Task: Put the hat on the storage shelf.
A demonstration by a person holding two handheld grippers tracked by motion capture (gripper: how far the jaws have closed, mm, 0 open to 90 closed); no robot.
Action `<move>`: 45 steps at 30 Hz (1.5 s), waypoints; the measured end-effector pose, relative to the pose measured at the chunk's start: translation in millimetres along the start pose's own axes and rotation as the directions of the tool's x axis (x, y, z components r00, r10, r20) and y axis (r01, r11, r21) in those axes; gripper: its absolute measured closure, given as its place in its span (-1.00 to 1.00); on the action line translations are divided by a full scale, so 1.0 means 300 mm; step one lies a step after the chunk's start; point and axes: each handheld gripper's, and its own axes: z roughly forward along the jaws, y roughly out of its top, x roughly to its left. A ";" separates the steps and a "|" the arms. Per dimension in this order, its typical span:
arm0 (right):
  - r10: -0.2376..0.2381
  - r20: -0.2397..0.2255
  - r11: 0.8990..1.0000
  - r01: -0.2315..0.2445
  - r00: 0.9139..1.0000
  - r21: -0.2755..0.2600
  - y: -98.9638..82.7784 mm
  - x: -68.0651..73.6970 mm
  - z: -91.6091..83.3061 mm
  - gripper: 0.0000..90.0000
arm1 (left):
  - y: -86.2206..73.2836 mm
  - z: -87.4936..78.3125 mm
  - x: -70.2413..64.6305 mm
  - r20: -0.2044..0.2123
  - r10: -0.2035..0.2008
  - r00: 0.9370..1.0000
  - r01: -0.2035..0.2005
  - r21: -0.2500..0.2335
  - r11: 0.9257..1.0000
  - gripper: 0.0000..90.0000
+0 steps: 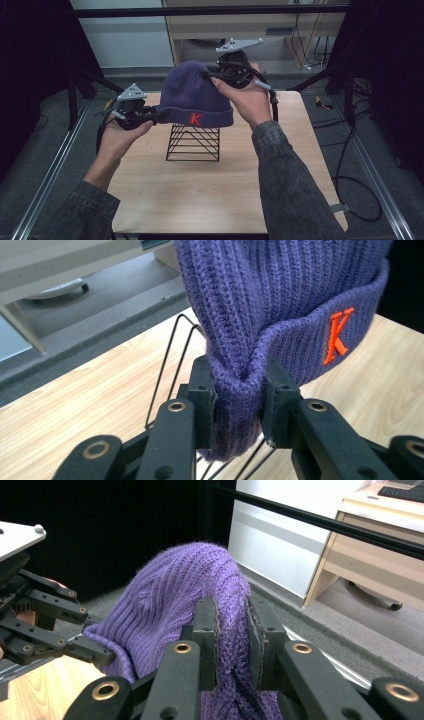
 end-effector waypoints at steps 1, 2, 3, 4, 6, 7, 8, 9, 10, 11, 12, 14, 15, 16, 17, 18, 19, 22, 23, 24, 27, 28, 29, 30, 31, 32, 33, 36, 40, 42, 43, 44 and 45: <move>0.000 -0.001 1.000 0.000 1.000 0.002 -0.003 -0.001 0.007 0.71 | -0.002 0.006 0.005 -0.004 0.002 1.000 -0.002 0.006 1.000 0.55; -0.002 0.000 1.000 0.002 1.000 0.004 -0.006 -0.002 0.013 0.71 | -0.003 0.012 0.009 -0.008 -0.005 1.000 0.005 0.005 1.000 0.55; -0.002 -0.002 1.000 0.002 1.000 0.005 -0.008 -0.003 0.020 0.70 | -0.003 0.016 0.012 -0.008 -0.020 1.000 0.020 -0.004 1.000 0.54; 0.003 -0.003 1.000 -0.003 1.000 0.003 -0.010 -0.004 0.025 0.70 | -0.003 0.019 0.013 -0.002 -0.034 0.999 0.034 -0.019 0.999 0.54; 0.008 -0.002 1.000 -0.008 1.000 -0.006 -0.011 -0.010 0.033 0.70 | 0.002 0.022 0.011 -0.011 -0.027 1.000 0.027 -0.031 0.999 0.55; 0.009 -0.001 1.000 -0.009 1.000 -0.011 -0.012 -0.013 0.037 0.70 | 0.003 0.023 0.012 -0.020 -0.022 1.000 0.022 -0.030 0.999 0.54; 0.014 0.001 1.000 -0.014 1.000 -0.011 -0.013 -0.015 0.041 0.70 | 0.001 0.027 0.014 -0.028 -0.022 0.999 0.021 -0.029 0.999 0.54; 0.018 0.003 1.000 -0.018 1.000 -0.010 -0.015 -0.016 0.045 0.70 | -0.002 0.032 0.018 -0.036 -0.021 0.999 0.020 -0.025 0.999 0.54; 0.017 0.001 1.000 -0.017 1.000 -0.007 -0.019 -0.016 0.051 0.70 | -0.006 0.035 0.026 -0.046 -0.023 0.999 0.022 -0.023 1.000 0.54; 0.017 -0.001 1.000 -0.017 1.000 -0.006 -0.023 -0.016 0.055 0.70 | -0.010 0.038 0.033 -0.052 -0.035 0.998 0.033 -0.024 0.999 0.55; 0.021 -0.005 1.000 -0.021 1.000 -0.008 -0.027 -0.015 0.059 0.70 | -0.014 0.040 0.039 -0.049 -0.040 0.998 0.039 -0.022 0.999 0.55; 0.026 -0.012 1.000 -0.026 1.000 -0.001 -0.037 -0.011 0.067 0.70 | -0.026 0.044 0.041 -0.039 -0.041 0.998 0.041 -0.011 0.999 0.55; 0.024 -0.013 1.000 -0.024 1.000 0.004 -0.041 -0.009 0.069 0.70 | -0.033 0.045 0.039 -0.039 -0.036 0.999 0.036 -0.003 0.999 0.55; 0.024 -0.014 1.000 -0.023 1.000 0.012 -0.046 -0.006 0.073 0.70 | -0.040 0.046 0.036 -0.039 -0.035 0.999 0.035 0.000 0.999 0.55; 0.021 -0.015 1.000 -0.021 1.000 0.019 -0.052 -0.004 0.075 0.70 | -0.045 0.045 0.035 -0.039 -0.035 0.999 0.035 0.002 0.999 0.55; 0.020 -0.017 1.000 -0.020 1.000 0.022 -0.056 -0.002 0.075 0.70 | -0.049 0.045 0.033 -0.041 -0.030 0.999 0.030 0.004 1.000 0.55; 0.021 -0.017 1.000 -0.020 1.000 0.023 -0.060 0.000 0.075 0.70 | -0.052 0.045 0.032 -0.041 -0.031 0.999 0.031 0.003 1.000 0.55; 0.025 -0.018 0.999 -0.024 1.000 0.024 -0.073 0.000 0.076 0.69 | -0.059 0.049 0.033 -0.041 -0.026 0.999 0.026 0.012 1.000 0.55; 0.024 -0.017 0.999 -0.024 1.000 0.027 -0.078 0.000 0.077 0.69 | -0.063 0.051 0.034 -0.042 -0.029 0.999 0.029 0.013 0.999 0.55; 0.025 -0.017 0.999 -0.024 1.000 0.030 -0.083 -0.001 0.078 0.69 | -0.067 0.052 0.037 -0.043 -0.030 0.999 0.031 0.019 0.999 0.54; 0.031 -0.023 0.999 -0.031 0.999 0.029 -0.094 -0.002 0.080 0.69 | -0.076 0.057 0.038 -0.042 -0.037 0.998 0.038 0.018 0.999 0.54; 0.027 -0.025 0.999 -0.027 0.999 0.032 -0.097 -0.003 0.081 0.69 | -0.079 0.059 0.038 -0.040 -0.035 0.999 0.036 0.022 0.999 0.54; 0.025 -0.026 0.999 -0.024 0.999 0.035 -0.099 -0.003 0.082 0.69 | -0.081 0.060 0.039 -0.039 -0.031 0.999 0.032 0.030 0.999 0.54; 0.022 -0.027 0.999 -0.021 0.999 0.041 -0.102 -0.003 0.083 0.69 | -0.084 0.061 0.040 -0.037 -0.032 0.999 0.033 0.032 0.999 0.54; 0.019 -0.028 0.999 -0.018 0.999 0.042 -0.104 -0.002 0.085 0.69 | -0.086 0.062 0.040 -0.036 -0.033 0.999 0.034 0.033 0.999 0.54; 0.019 -0.027 0.999 -0.018 0.999 0.043 -0.107 -0.002 0.085 0.69 | -0.089 0.061 0.041 -0.035 -0.028 0.999 0.030 0.037 0.999 0.54; 0.022 -0.029 0.999 -0.021 0.999 0.046 -0.109 -0.001 0.084 0.69 | -0.092 0.062 0.040 -0.034 -0.031 0.999 0.032 0.036 0.999 0.54; 0.022 -0.028 0.999 -0.020 0.999 0.047 -0.115 -0.003 0.083 0.68 | -0.096 0.064 0.040 -0.034 -0.026 0.999 0.027 0.041 0.999 0.53; 0.025 -0.031 0.999 -0.023 0.999 0.050 -0.118 -0.005 0.080 0.68 | -0.098 0.064 0.041 -0.030 -0.026 0.999 0.027 0.043 0.999 0.54; 0.022 -0.034 0.998 -0.020 0.999 0.054 -0.119 -0.005 0.080 0.68 | -0.100 0.065 0.043 -0.029 -0.026 0.999 0.027 0.045 0.999 0.54; 0.021 -0.036 0.998 -0.019 0.999 0.054 -0.119 -0.004 0.081 0.68 | -0.102 0.066 0.044 -0.029 -0.026 0.999 0.028 0.047 0.999 0.53; 0.018 -0.038 0.998 -0.016 0.999 0.055 -0.120 -0.002 0.081 0.68 | -0.105 0.066 0.046 -0.028 -0.021 0.999 0.023 0.053 0.998 0.53; 0.016 -0.039 0.998 -0.014 0.999 0.058 -0.121 0.000 0.081 0.68 | -0.108 0.068 0.046 -0.027 -0.024 0.999 0.026 0.053 0.998 0.53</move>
